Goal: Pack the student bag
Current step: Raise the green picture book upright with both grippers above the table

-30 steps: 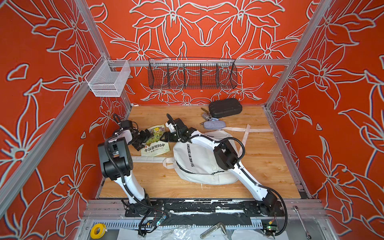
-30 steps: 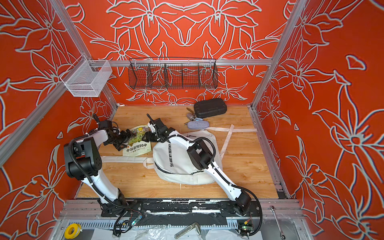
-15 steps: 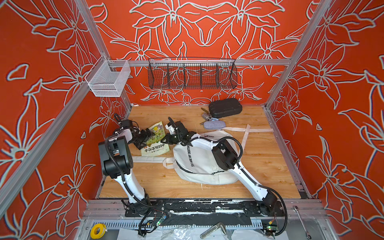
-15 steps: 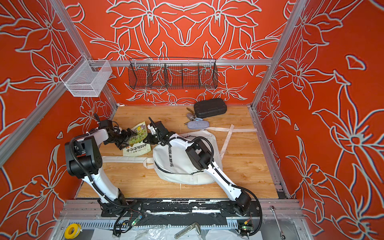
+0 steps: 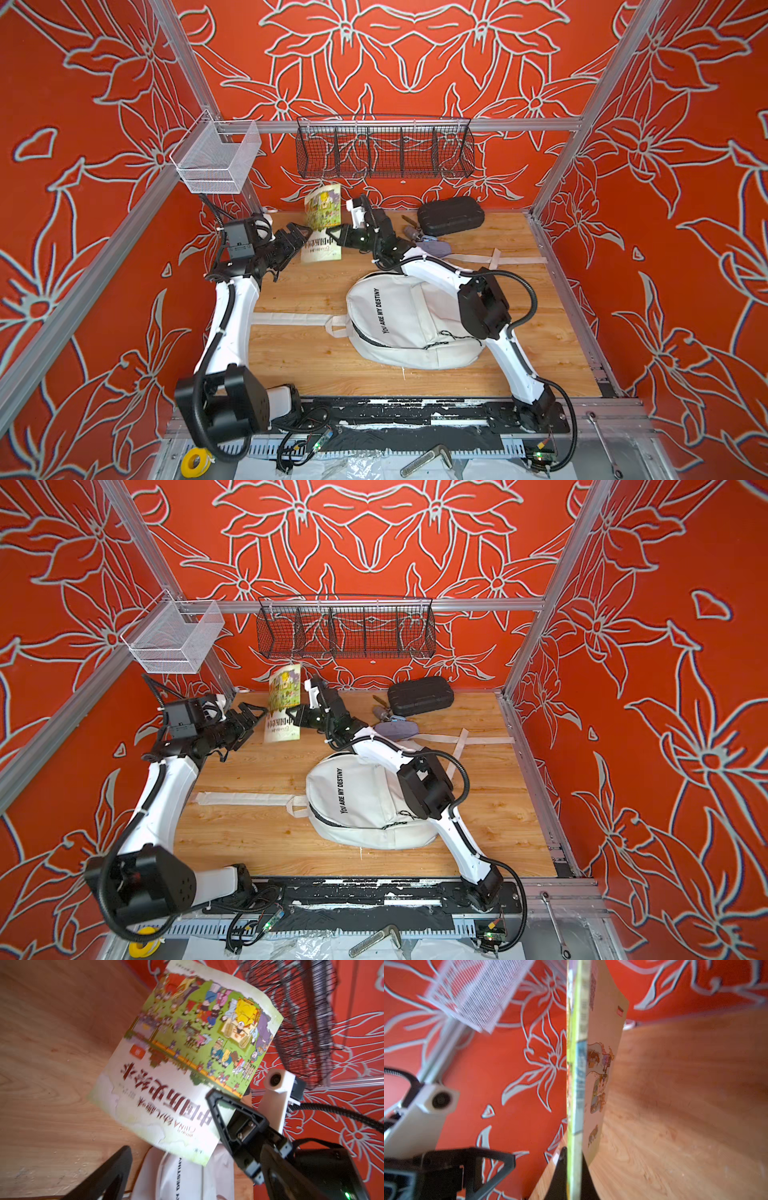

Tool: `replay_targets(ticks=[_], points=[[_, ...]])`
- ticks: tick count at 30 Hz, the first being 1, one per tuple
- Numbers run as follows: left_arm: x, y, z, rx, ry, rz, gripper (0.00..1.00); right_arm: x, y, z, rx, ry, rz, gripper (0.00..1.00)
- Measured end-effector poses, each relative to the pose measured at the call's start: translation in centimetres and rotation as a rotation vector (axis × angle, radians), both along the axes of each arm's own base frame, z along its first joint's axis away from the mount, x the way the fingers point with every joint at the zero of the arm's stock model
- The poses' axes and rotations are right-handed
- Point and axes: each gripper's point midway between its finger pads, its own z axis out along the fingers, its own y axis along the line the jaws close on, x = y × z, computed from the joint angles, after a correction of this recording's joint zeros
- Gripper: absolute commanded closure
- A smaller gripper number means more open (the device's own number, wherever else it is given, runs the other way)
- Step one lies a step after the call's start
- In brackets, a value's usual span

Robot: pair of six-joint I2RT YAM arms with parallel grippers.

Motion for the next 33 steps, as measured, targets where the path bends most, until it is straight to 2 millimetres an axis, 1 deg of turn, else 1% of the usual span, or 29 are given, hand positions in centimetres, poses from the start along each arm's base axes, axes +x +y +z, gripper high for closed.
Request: replay_targets(ticks=[2,4,7,9,10,12,14,16,19,21,24,26,29,33], points=[[-0.5,-0.7,0.8,-0.038,-0.032,0.008,0.04,0.7,-1.5,1.8,0.042,-0.029,-0.039,1.0],[-0.9,-1.5,0.2,-0.096,-0.027,0.014,0.04,0.9,-2.7,2.1,0.06,-0.036,-0.06,1.0],[-0.9,-2.9,-1.7,-0.182,0.002,0.018,0.03,0.7,-3.5,1.5,0.072,-0.026,-0.091,1.0],[-0.7,-4.2,-2.6,-0.218,0.005,0.01,0.02,0.2,-4.0,1.0,0.084,-0.012,-0.113,1.0],[-0.6,-4.9,-2.8,-0.233,0.002,0.004,0.01,0.0,-4.3,1.0,0.096,-0.01,-0.124,1.0],[-0.3,-6.1,-2.7,-0.256,-0.025,-0.005,0.0,-0.1,-5.1,1.2,0.12,-0.008,-0.153,1.0],[-0.1,-7.1,-2.4,-0.285,-0.062,-0.011,0.0,-0.2,-6.1,1.8,0.15,-0.017,-0.18,1.0],[0.0,-7.9,-2.5,-0.316,-0.088,-0.008,0.0,-0.3,-7.1,3.2,0.195,-0.031,-0.206,1.0],[0.2,-8.5,-2.6,-0.349,-0.115,0.004,0.01,-0.7,-8.3,5.4,0.27,-0.05,-0.225,1.0],[0.5,-8.7,-2.3,-0.371,-0.145,0.01,0.02,-1.0,-8.8,6.8,0.325,-0.059,-0.228,1.0],[1.2,-8.9,-1.8,-0.407,-0.186,0.018,0.03,-1.3,-9.3,8.1,0.389,-0.058,-0.228,1.0],[1.7,-9.2,-1.4,-0.423,-0.208,0.018,0.04,-1.4,-9.4,8.1,0.41,-0.047,-0.227,1.0],[2.3,-9.8,-0.9,-0.437,-0.234,0.005,0.06,-1.5,-9.5,7.3,0.419,-0.024,-0.226,1.0],[3.0,-10.8,-0.2,-0.461,-0.276,-0.019,0.15,-1.6,-9.6,5.4,0.403,0.015,-0.23,1.0]])
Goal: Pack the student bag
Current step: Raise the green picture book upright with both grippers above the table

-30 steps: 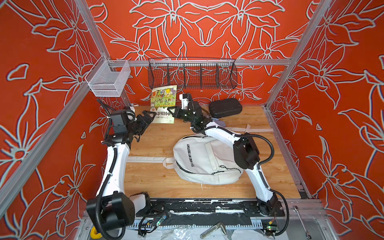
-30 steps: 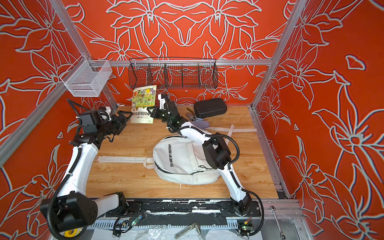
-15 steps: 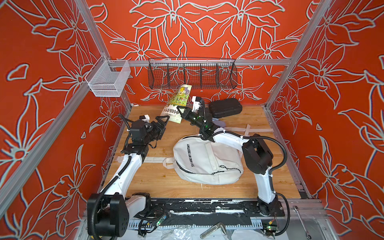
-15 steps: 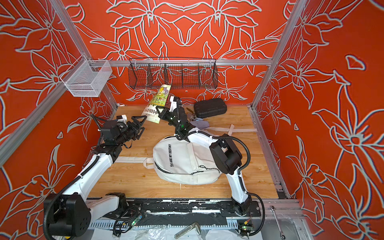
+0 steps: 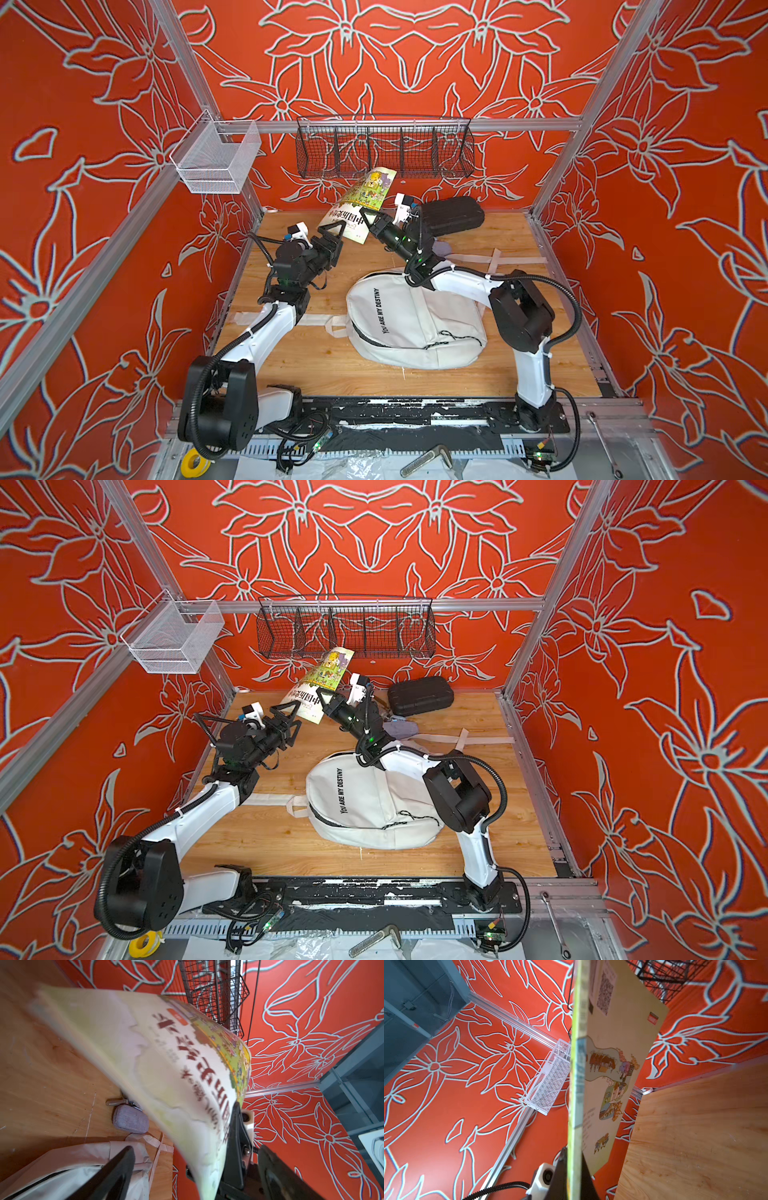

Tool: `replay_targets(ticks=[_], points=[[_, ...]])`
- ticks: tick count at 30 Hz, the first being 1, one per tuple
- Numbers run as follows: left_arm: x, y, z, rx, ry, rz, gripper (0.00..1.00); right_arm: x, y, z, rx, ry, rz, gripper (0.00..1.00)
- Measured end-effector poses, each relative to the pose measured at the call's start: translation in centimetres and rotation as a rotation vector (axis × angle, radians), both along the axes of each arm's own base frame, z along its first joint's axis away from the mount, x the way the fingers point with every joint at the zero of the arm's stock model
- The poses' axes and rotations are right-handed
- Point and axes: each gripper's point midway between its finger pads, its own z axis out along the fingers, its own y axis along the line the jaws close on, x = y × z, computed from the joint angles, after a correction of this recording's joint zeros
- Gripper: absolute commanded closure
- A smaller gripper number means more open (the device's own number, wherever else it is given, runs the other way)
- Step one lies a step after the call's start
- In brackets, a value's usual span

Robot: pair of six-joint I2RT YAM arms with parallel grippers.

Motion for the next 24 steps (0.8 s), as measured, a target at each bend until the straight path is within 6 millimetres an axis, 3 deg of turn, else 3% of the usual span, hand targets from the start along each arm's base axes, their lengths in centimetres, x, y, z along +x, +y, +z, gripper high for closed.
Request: replay_targets(ticks=[5,14,18,21,24], points=[[0.4,-0.5,0.0,-0.012,-0.014,-0.007,0.28,-0.1,-0.2,-1.4,-0.004,0.038,-0.001,1.0],[0.6,-0.6,0.5,0.008,-0.058,-0.001,0.6,-0.2,-0.6,-0.8,0.053,0.071,-0.001,1.0],[1.1,-0.8,-0.2,0.014,-0.053,-0.009,0.64,-0.2,-0.6,-0.8,0.08,0.101,0.009,1.0],[1.4,-0.8,-0.4,0.012,-0.058,-0.008,0.53,-0.2,-0.6,-0.8,0.104,0.122,0.017,1.0],[1.6,-0.8,-0.3,0.013,-0.076,-0.007,0.52,-0.3,-0.6,-0.7,0.125,0.136,0.023,1.0]])
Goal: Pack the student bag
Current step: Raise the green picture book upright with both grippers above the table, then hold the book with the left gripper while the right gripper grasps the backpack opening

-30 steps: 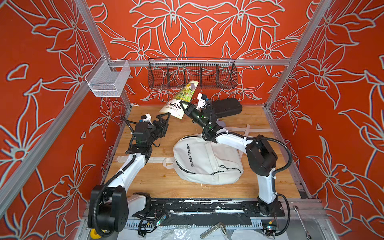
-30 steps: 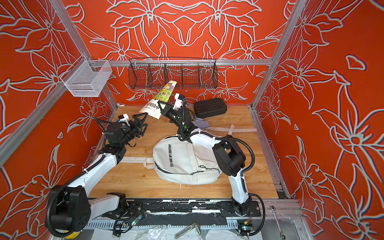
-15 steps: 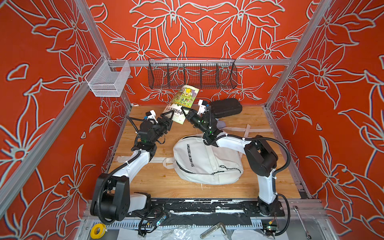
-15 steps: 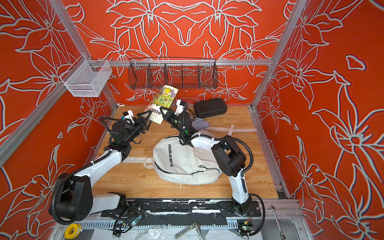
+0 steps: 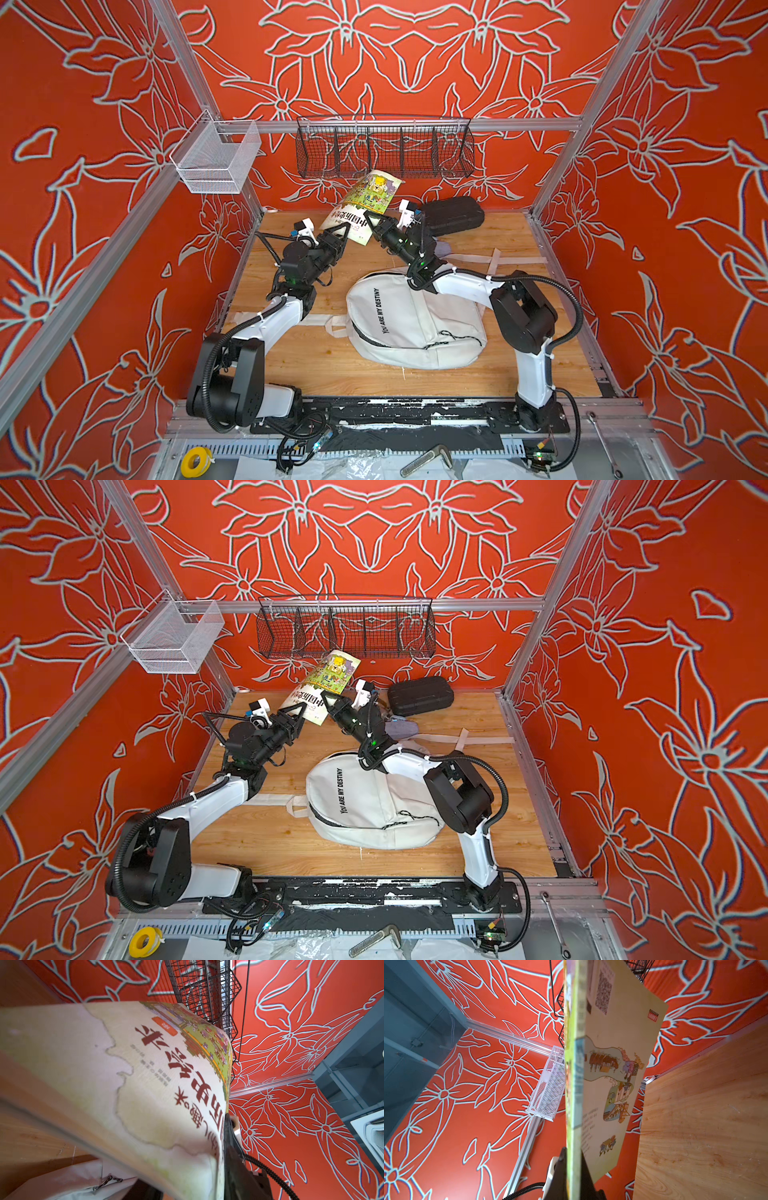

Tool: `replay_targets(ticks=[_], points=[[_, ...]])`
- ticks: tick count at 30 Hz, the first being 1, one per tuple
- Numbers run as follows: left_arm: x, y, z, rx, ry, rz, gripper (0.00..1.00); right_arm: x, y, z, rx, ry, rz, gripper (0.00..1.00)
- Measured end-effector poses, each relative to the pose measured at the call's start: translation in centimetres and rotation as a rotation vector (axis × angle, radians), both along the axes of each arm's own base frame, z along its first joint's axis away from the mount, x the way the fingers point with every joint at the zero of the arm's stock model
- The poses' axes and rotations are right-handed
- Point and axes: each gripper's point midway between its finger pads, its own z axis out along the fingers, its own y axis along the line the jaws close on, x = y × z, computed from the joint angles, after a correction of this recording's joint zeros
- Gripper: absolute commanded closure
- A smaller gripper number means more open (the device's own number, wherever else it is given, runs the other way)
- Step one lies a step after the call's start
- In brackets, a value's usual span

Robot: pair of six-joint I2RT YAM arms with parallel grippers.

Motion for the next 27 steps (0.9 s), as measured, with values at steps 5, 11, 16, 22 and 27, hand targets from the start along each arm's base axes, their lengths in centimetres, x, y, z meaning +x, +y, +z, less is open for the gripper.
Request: replay_targets(ticks=[5,11,16,22,27], points=[[0.3,-0.1,0.0,-0.003,-0.021,-0.002,0.59,0.0,0.0,0.1,0.02,0.013,0.005,1.0],[0.3,-0.1,0.7,-0.007,-0.05,-0.006,0.95,0.0,-0.1,-0.5,0.02,0.031,0.005,1.0],[0.1,-0.1,1.0,0.001,-0.063,-0.005,1.0,0.0,-0.1,-1.0,0.019,0.047,0.007,0.99],[-0.7,0.1,1.2,0.072,-0.056,0.003,1.0,-0.6,0.7,-2.4,-0.092,0.028,0.042,0.58],[-1.9,1.1,2.0,0.225,-0.009,-0.003,1.0,-2.7,1.3,-4.3,-0.362,-0.032,0.126,0.44]])
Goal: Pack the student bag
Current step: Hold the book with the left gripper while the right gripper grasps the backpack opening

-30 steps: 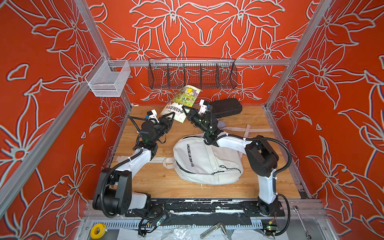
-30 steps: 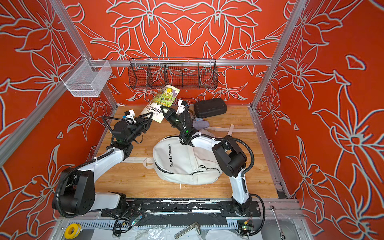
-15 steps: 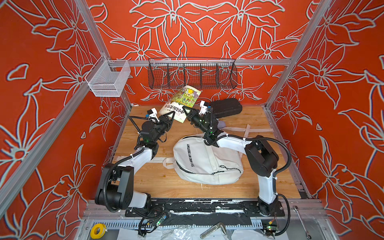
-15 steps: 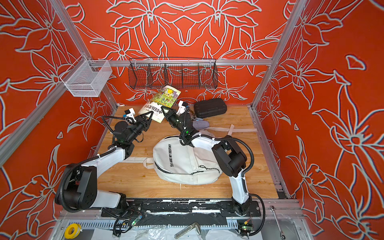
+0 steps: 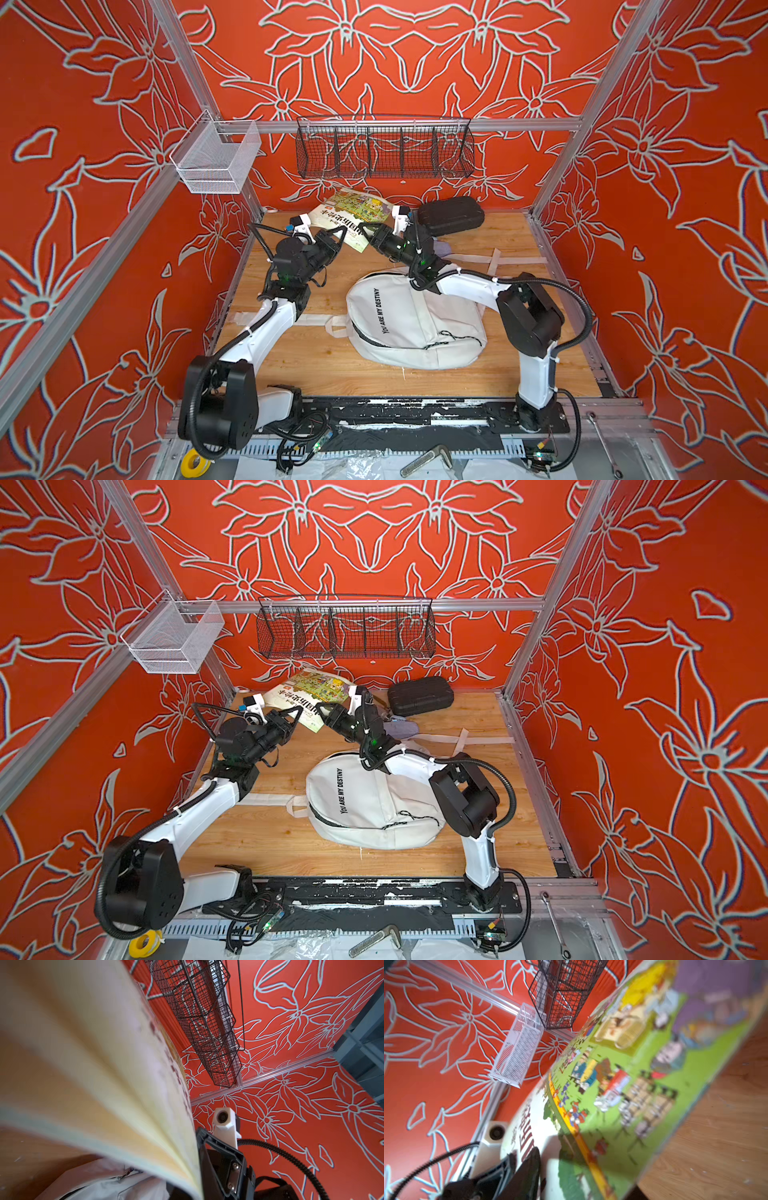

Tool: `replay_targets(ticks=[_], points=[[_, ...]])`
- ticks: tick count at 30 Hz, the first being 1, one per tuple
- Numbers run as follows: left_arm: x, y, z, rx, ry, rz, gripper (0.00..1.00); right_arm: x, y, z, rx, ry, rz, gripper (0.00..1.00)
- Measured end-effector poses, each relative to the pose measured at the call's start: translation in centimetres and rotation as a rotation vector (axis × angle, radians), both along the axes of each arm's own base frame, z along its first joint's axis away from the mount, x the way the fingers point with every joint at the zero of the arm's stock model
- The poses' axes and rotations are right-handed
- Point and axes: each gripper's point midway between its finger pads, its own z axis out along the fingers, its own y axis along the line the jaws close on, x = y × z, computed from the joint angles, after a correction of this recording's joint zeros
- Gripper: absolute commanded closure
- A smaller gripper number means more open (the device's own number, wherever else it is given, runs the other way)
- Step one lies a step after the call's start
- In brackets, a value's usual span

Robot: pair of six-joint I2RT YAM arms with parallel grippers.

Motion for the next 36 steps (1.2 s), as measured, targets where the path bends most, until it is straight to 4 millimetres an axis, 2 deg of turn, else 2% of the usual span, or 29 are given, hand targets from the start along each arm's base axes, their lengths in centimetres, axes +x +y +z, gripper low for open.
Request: replay_targets(ticks=[4,5,11,14,17,20,23,27,31,36], points=[[-0.9,2.3,1.7,0.111,0.011,0.01,1.0,-2.9,0.1,-0.3,-0.189,-0.1,0.126,0.42],[-1.2,3.1,2.2,0.134,0.013,0.019,1.0,-3.7,0.2,-0.9,-0.244,-0.112,0.16,0.41],[-2.1,7.9,3.6,0.27,0.065,0.074,1.0,-8.2,0.1,-8.3,-0.578,-0.068,0.336,0.4],[-2.2,9.1,3.8,0.331,0.108,0.074,1.0,-10.0,1.0,-10.6,-0.705,-0.053,0.434,0.4],[-2.3,9.6,3.4,0.379,0.144,0.063,1.0,-11.8,2.6,-11.7,-0.783,-0.073,0.53,0.4],[-2.7,9.9,2.4,0.399,0.179,0.054,1.0,-13.8,3.1,-12.3,-0.837,-0.087,0.603,0.4],[-3.1,10.1,1.4,0.409,0.21,0.047,1.0,-15.6,2.9,-12.7,-0.883,-0.082,0.664,0.4],[-3.4,10.2,0.1,0.408,0.247,0.04,1.0,-16.8,2.5,-12.6,-0.96,-0.078,0.713,0.41],[-3.6,10.2,0.0,0.414,0.252,0.035,1.0,-17.8,2.1,-12.7,-1.028,-0.084,0.744,0.44],[-3.8,10.1,0.1,0.419,0.247,0.033,1.0,-19.4,1.5,-14.4,-1.085,-0.048,0.802,0.45]])
